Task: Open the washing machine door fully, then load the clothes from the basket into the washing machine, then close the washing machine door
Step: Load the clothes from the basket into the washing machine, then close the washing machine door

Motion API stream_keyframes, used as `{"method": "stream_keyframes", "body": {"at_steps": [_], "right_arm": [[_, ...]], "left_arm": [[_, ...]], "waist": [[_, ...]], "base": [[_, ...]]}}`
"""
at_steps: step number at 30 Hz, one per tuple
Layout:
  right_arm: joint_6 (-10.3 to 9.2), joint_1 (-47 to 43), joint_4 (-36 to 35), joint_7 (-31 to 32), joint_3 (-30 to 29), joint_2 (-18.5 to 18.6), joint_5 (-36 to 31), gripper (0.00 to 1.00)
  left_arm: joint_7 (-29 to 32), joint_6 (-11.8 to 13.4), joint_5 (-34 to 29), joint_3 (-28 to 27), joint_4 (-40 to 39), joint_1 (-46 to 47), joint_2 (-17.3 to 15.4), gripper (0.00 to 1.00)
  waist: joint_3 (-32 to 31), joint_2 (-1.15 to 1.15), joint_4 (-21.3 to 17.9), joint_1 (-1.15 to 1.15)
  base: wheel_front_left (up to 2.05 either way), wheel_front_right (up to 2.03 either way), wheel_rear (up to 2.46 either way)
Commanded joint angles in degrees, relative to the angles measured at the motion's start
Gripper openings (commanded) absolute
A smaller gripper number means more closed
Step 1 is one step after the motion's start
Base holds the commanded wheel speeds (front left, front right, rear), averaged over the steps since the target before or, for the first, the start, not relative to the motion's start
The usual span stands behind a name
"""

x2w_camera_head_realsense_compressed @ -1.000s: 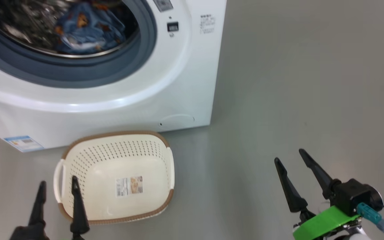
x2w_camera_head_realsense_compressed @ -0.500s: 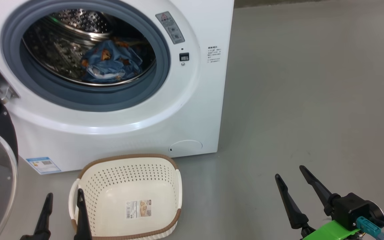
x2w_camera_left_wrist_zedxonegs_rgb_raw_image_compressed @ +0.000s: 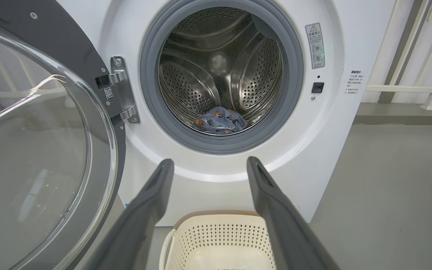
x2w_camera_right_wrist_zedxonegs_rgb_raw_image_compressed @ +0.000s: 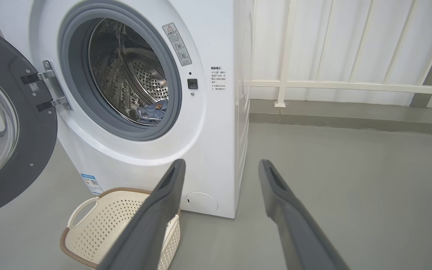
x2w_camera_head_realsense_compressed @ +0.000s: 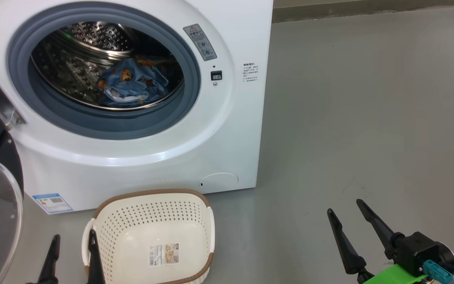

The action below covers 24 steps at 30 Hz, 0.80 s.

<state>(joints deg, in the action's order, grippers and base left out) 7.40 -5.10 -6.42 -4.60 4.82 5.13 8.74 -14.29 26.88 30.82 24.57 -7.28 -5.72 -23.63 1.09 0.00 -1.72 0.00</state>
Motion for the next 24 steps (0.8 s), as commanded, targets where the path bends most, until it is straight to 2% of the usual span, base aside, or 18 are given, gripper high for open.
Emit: {"method": "stream_keyframes", "body": {"at_steps": [1, 24], "right_arm": [[0.09, 0.41, -1.78, 0.02, 1.08, 0.05, -0.53, 1.0], [0.09, 0.57, -1.4, -0.09, 1.16, 0.05, -0.21, 1.0]], "left_arm": [[-0.57, -0.42, -0.54, -2.27, -0.94, 1.67, -1.58, 1.0], [-0.63, 0.29, -1.31, -2.36, -0.89, 1.81, -1.42, 1.0]], "waist": [[0.06, 0.0, 0.07, 0.0], [0.38, 0.0, 0.43, 0.0]], "base": [[0.0, 0.0, 0.0], [-0.04, 0.04, 0.0]]}}
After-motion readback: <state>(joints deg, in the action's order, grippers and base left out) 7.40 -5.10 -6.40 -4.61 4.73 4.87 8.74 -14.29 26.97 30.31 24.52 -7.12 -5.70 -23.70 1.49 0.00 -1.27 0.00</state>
